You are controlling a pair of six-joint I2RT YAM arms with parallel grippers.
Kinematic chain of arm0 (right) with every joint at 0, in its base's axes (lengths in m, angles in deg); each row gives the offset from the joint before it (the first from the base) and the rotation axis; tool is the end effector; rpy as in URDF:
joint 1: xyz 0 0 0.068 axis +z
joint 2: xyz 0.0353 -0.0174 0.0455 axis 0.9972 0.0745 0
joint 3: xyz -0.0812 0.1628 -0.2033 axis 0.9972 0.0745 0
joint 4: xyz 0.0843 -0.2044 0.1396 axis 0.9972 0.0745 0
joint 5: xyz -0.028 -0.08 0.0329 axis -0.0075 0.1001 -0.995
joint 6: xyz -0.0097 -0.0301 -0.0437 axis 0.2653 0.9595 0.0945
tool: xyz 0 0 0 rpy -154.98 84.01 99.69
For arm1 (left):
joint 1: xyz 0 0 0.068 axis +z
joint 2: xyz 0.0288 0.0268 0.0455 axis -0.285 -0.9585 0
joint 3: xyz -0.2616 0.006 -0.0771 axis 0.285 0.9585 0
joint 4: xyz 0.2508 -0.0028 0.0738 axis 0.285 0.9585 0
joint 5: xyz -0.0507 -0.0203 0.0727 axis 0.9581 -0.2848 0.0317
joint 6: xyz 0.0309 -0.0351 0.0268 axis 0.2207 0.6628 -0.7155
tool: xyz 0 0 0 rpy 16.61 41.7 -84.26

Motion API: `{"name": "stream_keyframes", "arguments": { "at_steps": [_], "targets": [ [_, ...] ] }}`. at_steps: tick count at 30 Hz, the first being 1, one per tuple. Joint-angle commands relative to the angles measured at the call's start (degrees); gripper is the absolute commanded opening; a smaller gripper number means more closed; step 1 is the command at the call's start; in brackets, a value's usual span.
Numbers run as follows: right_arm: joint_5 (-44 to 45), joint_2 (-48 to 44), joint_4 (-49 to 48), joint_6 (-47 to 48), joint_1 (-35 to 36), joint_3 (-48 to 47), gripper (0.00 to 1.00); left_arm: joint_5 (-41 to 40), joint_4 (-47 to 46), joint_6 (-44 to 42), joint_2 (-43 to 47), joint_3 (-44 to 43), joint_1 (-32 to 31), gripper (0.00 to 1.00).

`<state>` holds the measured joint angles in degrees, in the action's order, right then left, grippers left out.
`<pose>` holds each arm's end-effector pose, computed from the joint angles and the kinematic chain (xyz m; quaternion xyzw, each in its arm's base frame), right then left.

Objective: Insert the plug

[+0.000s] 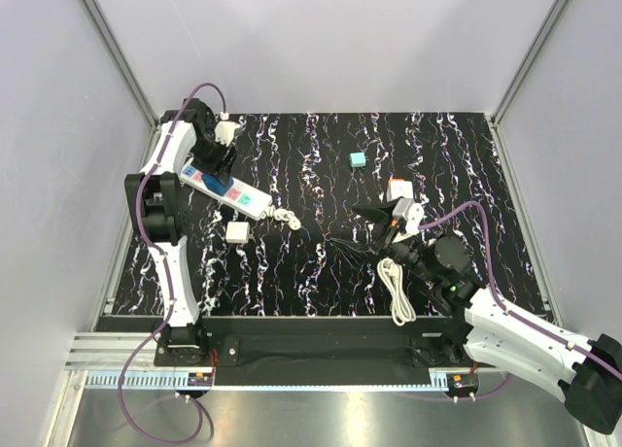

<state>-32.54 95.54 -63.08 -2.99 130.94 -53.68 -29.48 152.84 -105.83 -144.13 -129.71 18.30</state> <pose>0.1270 0.1393 0.2935 -0.3030 0.5276 0.3814 0.6960 0.4587 0.0049 0.2303 0.2644 0.9476 -0.0872 0.1565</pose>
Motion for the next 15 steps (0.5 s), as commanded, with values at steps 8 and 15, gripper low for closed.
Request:
{"name": "stream_keyframes", "arguments": {
  "at_steps": [8, 15],
  "targets": [
    [1.0, -1.2, -2.5, 0.6, 0.1, 0.2, 0.98, 1.4, -2.9, 0.4, 2.4, 3.9, 0.5, 0.0],
    [1.1, -1.0, -2.9, 0.7, 0.1, 0.3, 0.98, 0.7, -3.7, 0.7, 1.8, 6.3, 0.9, 0.0]
  ]
}}
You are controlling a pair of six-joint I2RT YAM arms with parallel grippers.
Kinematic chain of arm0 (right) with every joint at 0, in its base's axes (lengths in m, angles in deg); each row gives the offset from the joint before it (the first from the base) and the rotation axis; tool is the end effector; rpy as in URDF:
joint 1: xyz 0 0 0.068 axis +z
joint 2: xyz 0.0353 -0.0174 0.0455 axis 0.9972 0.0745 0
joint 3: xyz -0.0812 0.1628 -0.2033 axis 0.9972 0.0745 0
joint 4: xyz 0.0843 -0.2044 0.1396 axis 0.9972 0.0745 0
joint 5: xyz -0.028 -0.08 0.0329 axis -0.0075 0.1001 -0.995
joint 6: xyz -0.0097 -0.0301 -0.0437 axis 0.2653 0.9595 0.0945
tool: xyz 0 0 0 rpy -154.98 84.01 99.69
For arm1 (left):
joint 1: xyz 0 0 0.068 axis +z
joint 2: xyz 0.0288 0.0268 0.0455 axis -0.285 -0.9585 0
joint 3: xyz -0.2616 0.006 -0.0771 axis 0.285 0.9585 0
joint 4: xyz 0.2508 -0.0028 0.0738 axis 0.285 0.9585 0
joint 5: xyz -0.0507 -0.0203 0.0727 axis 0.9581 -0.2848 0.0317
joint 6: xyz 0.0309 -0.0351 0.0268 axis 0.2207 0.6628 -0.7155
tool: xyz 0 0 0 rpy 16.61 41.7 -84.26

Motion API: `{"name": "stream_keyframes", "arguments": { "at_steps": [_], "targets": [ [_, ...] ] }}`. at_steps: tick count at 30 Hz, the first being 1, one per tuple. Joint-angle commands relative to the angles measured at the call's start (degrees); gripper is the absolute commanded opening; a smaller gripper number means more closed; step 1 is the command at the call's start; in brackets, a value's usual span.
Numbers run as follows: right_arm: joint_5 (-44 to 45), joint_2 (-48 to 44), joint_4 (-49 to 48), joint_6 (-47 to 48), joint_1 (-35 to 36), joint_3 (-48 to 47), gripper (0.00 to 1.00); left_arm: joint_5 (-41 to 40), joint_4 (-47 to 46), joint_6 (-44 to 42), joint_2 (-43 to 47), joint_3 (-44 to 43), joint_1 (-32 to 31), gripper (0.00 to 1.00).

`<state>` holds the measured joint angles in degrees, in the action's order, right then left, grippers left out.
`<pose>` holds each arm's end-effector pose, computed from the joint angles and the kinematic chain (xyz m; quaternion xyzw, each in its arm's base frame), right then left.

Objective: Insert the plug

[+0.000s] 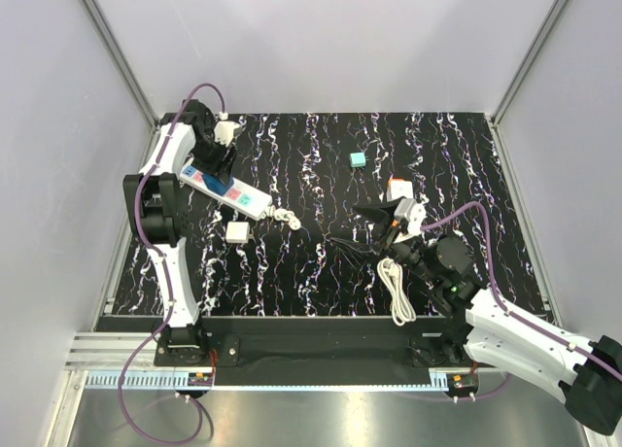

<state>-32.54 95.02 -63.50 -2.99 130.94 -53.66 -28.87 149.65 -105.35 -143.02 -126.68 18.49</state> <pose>0.1256 0.1379 0.2956 -0.3011 0.5214 0.3827 0.7007 0.4571 0.0060 0.2257 0.2604 0.9465 -0.0894 0.1681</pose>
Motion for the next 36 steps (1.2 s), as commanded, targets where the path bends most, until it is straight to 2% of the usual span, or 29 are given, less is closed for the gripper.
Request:
{"name": "stream_keyframes", "arguments": {
  "at_steps": [1, 12, 19, 25, 32, 35, 36],
  "targets": [
    [1.0, -0.5, -2.5, 0.6, 0.0, 0.2, 0.98, 0.1, -0.7, 0.4, 0.8, 3.3, 0.8, 0.0],
    [1.4, -0.8, -2.9, 0.5, 0.1, 0.7, 0.98, 0.1, -5.1, 3.1, 2.5, 12.2, 1.5, 0.0],
    [1.8, -1.0, -3.9, 0.5, 0.1, 1.2, 0.98, 0.6, -10.5, 4.8, 7.3, 23.0, 2.6, 0.0],
    [1.8, -1.1, -4.5, 0.1, 0.0, 1.3, 0.98, 0.7, -19.5, 8.4, 11.6, 31.4, 2.7, 0.0],
    [3.1, -2.7, -4.5, -0.1, 0.1, 1.7, 0.98, 1.3, -34.5, 15.3, 17.6, 42.5, 2.7, 0.0],
    [3.7, -3.4, -4.5, -0.3, 0.1, 2.0, 0.98, 0.8, -35.4, 16.6, 18.1, 44.4, 2.7, 0.0],
    [3.8, -3.4, -4.4, -0.3, 0.1, 1.9, 0.98, 0.0, -35.6, 16.9, 18.3, 44.5, 2.6, 0.03]
  ]
}}
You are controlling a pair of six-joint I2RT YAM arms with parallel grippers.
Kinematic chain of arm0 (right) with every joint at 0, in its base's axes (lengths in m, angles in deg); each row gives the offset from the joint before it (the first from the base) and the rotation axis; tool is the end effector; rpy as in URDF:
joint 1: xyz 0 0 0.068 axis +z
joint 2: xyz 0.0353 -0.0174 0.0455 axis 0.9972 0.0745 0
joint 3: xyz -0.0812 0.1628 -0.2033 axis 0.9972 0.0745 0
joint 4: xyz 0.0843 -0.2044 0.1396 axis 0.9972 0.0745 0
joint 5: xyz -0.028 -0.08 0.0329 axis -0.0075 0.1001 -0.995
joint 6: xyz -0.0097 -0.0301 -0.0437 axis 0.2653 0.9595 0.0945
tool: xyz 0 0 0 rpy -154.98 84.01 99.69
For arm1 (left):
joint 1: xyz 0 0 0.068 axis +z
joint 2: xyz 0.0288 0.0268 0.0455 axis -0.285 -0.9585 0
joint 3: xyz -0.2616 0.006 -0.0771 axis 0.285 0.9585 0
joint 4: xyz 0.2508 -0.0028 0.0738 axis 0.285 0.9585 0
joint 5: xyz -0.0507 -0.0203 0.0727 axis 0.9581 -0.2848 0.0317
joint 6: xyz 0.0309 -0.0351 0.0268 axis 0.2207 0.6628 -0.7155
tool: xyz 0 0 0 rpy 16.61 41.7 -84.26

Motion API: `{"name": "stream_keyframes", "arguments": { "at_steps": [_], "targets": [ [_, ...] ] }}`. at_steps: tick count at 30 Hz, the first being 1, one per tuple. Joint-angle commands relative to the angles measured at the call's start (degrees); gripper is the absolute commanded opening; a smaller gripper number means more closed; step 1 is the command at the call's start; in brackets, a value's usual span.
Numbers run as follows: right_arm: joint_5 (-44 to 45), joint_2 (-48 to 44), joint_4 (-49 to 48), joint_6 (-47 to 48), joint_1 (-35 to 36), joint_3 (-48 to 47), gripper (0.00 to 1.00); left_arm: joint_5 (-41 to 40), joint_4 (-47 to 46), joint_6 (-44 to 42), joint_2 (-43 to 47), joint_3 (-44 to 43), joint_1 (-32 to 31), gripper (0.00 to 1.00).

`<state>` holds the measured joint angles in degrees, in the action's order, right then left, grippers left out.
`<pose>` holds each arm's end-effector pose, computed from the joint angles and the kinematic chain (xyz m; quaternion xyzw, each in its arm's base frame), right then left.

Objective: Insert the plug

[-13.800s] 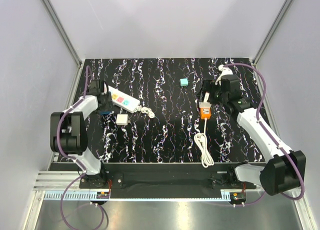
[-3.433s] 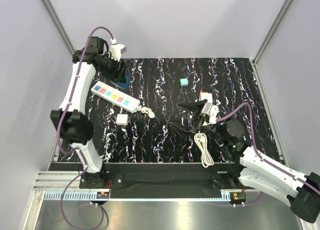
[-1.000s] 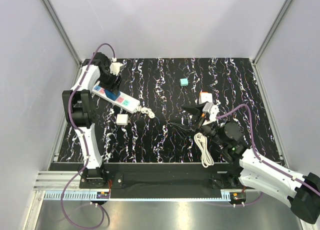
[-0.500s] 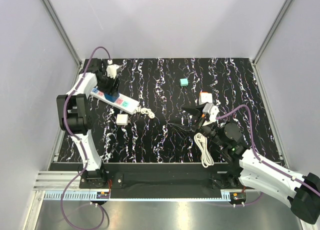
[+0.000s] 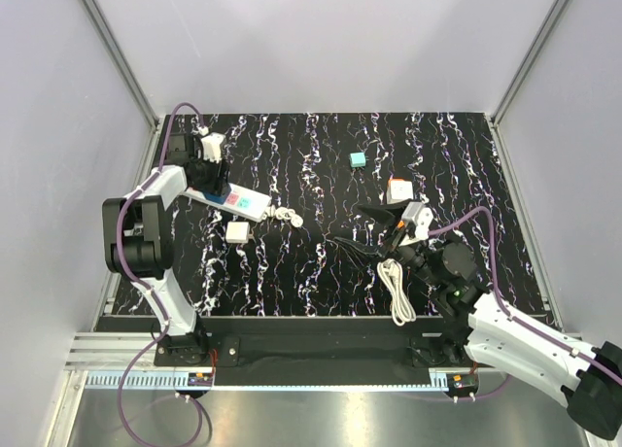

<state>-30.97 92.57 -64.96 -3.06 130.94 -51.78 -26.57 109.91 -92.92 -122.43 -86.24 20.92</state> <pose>0.1204 0.1313 0.2936 -0.2868 0.5128 0.3790 0.7149 0.3913 0.0190 0.1974 0.1595 0.9281 -0.0847 0.3257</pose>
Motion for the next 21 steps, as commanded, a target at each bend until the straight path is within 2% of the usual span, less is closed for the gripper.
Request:
{"name": "stream_keyframes", "arguments": {
  "at_steps": [1, 2, 4, 5, 8, 9, 11, 12, 19, 21],
  "targets": [
    [2.4, -1.2, -2.7, -0.4, 0.1, 0.1, 0.98, -2.9, 4.0, 4.7, -2.0, 4.1, 0.2, 0.14],
    [2.4, -1.3, -2.5, -0.4, 0.1, 0.0, 0.98, -3.4, 4.1, 4.9, -1.4, 4.0, 0.2, 0.2],
    [2.6, -1.5, -2.0, -0.4, 0.1, 0.0, 0.98, -3.3, 4.4, 4.7, -0.8, 3.2, 0.2, 0.26],
    [3.0, -1.7, -2.0, -0.3, 0.0, 0.0, 0.98, -3.2, 5.3, 4.6, -0.5, 2.7, 0.2, 0.33],
    [3.9, -1.4, -1.0, 0.4, 0.1, -0.4, 0.98, -2.3, 9.0, 4.0, -0.2, -0.5, 0.2, 0.44],
    [4.3, -1.3, -0.5, 0.7, 0.0, -1.1, 0.98, -1.6, 10.0, 3.7, -0.1, -1.5, 0.2, 0.56],
    [5.7, -0.8, 1.6, 1.1, 0.1, -1.9, 0.99, -1.3, 12.4, 3.6, 0.2, -4.0, 0.0, 0.66],
    [6.6, -0.5, 2.0, 1.1, 0.0, -2.7, 0.99, -1.2, 12.9, 3.6, 0.7, -5.0, -0.2, 0.99],
    [11.0, 1.8, 13.5, -3.7, 0.1, -9.8, 0.98, -2.9, 14.4, 5.4, 6.7, -10.3, -0.3, 0.99],
    [12.9, 2.5, 15.5, -5.7, 0.1, -11.6, 0.98, -7.1, 14.9, 9.4, 8.8, -12.6, -0.4, 0.99]
  ]
}}
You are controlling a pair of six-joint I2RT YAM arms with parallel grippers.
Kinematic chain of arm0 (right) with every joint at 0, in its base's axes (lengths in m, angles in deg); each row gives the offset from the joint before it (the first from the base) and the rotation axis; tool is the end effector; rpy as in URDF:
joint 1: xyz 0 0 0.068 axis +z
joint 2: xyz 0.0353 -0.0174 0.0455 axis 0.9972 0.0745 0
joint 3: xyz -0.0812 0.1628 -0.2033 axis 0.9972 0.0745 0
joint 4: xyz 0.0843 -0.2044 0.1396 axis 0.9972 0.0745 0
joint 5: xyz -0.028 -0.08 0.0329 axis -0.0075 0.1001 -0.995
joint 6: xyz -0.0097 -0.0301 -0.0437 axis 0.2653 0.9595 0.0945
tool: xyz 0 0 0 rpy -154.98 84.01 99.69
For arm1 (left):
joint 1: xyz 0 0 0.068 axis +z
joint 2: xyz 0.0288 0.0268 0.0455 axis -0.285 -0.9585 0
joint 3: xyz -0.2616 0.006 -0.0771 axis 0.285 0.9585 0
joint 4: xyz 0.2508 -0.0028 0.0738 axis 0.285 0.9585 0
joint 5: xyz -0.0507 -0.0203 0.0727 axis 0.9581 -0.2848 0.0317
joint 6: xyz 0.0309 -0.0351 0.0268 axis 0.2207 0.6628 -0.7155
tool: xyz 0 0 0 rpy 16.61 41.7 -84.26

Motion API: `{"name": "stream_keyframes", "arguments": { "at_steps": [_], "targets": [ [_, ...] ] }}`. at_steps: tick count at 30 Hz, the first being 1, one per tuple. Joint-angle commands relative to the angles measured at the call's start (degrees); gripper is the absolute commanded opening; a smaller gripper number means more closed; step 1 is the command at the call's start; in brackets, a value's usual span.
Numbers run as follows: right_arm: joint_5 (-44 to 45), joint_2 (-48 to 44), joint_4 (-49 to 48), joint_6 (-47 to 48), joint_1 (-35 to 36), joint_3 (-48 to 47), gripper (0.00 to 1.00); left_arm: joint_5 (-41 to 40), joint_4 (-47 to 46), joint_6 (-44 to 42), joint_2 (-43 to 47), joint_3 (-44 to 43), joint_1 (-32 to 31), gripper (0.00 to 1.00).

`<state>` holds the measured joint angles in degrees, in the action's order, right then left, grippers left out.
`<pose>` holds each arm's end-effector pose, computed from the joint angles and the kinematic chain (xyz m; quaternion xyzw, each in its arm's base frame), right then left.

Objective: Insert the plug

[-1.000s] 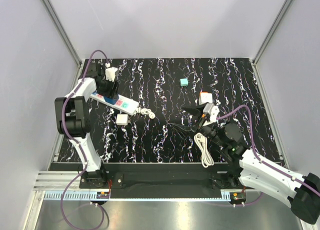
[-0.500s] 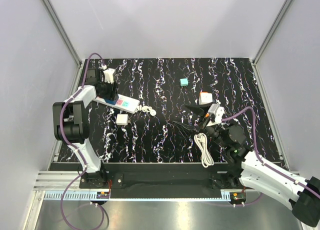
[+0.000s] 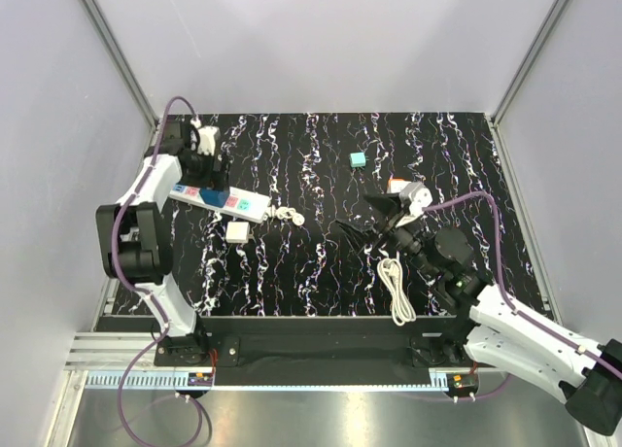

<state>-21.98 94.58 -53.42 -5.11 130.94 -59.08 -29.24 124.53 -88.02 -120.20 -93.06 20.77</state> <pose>0.1328 0.1359 0.3123 -0.2334 0.5834 0.3387 0.7004 0.3828 0.0189 0.2324 0.1091 0.9517 -0.0859 0.2740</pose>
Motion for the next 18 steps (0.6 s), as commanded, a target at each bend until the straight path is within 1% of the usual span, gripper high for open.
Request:
{"name": "stream_keyframes", "arguments": {
  "at_steps": [1, 2, 3, 4, 5, 6, 7, 8, 9, 10, 11, 12, 13, 14, 15, 17, 18],
  "targets": [
    [5.1, 1.9, 5.3, -6.5, 0.1, -5.1, 0.98, -6.9, 0.5, 7.2, 8.3, -6.6, -0.2, 0.99],
    [6.0, 2.6, 7.1, -8.2, 0.1, -7.5, 0.98, -12.5, 1.2, 12.9, 9.1, -7.6, -0.2, 0.99],
    [7.3, 3.6, 9.5, -10.0, 0.1, -9.2, 0.97, -14.4, 2.6, 16.1, 9.7, -10.6, -0.1, 0.99],
    [10.8, 6.2, 15.7, -14.0, 0.0, -11.1, 0.94, -16.2, 7.0, 18.8, 10.4, -12.6, -0.1, 0.99],
    [13.5, 8.0, 19.8, -16.6, 0.1, -15.6, 0.92, -15.7, 8.8, 21.3, 11.0, -14.3, -0.3, 0.99],
    [16.3, 9.9, 28.5, -19.4, 0.1, -18.2, 0.89, -15.3, 9.8, 22.2, 12.2, -15.4, -0.3, 0.99],
    [18.8, 14.2, 32.5, -22.9, 0.1, -20.5, 0.87, -12.2, 8.4, 23.0, 16.2, -14.5, -0.3, 0.99],
    [18.4, 16.6, 34.9, -23.9, 0.1, -24.4, 0.85, -9.4, 6.9, 25.1, 18.6, -13.0, -0.3, 0.99],
    [17.2, 18.9, 37.4, -24.9, 0.1, -26.1, 0.84, -8.6, 4.7, 26.6, 21.3, -8.7, -0.3, 0.99],
    [14.4, 23.4, 38.0, -27.1, 0.1, -27.7, 0.82, -7.8, -1.2, 28.2, 27.2, -5.8, -0.3, 0.99],
    [13.0, 25.6, 38.2, -28.3, 0.1, -30.7, 0.81, -5.6, -4.4, 31.8, 30.1, -2.8, -0.1, 0.99],
    [11.7, 27.9, 38.2, -29.4, 0.2, -32.1, 0.79, -4.6, -7.3, 32.8, 32.5, 2.5, 0.2, 0.99],
    [10.4, 32.5, 38.1, -31.7, 0.6, -33.7, 0.74, -4.7, -10.8, 34.6, 36.3, 4.6, 0.3, 0.99],
    [10.1, 34.9, 38.1, -32.6, 1.5, -37.0, 0.72, -1.6, -12.0, 35.0, 37.5, 6.4, 1.1, 0.99],
    [10.3, 39.8, 38.2, -33.2, 2.2, -38.7, 0.71, -0.4, -12.3, 34.6, 38.2, 7.9, 1.6, 0.99],
    [10.4, 45.0, 38.0, -35.1, 3.6, -43.8, 0.67, 0.0, -10.0, 34.4, 38.3, 8.1, 1.9, 0.99],
    [10.4, 49.8, 37.6, -35.6, 5.1, -45.5, 0.66, 0.3, -9.3, 34.3, 38.3, 8.7, 2.0, 0.99]
  ]
}}
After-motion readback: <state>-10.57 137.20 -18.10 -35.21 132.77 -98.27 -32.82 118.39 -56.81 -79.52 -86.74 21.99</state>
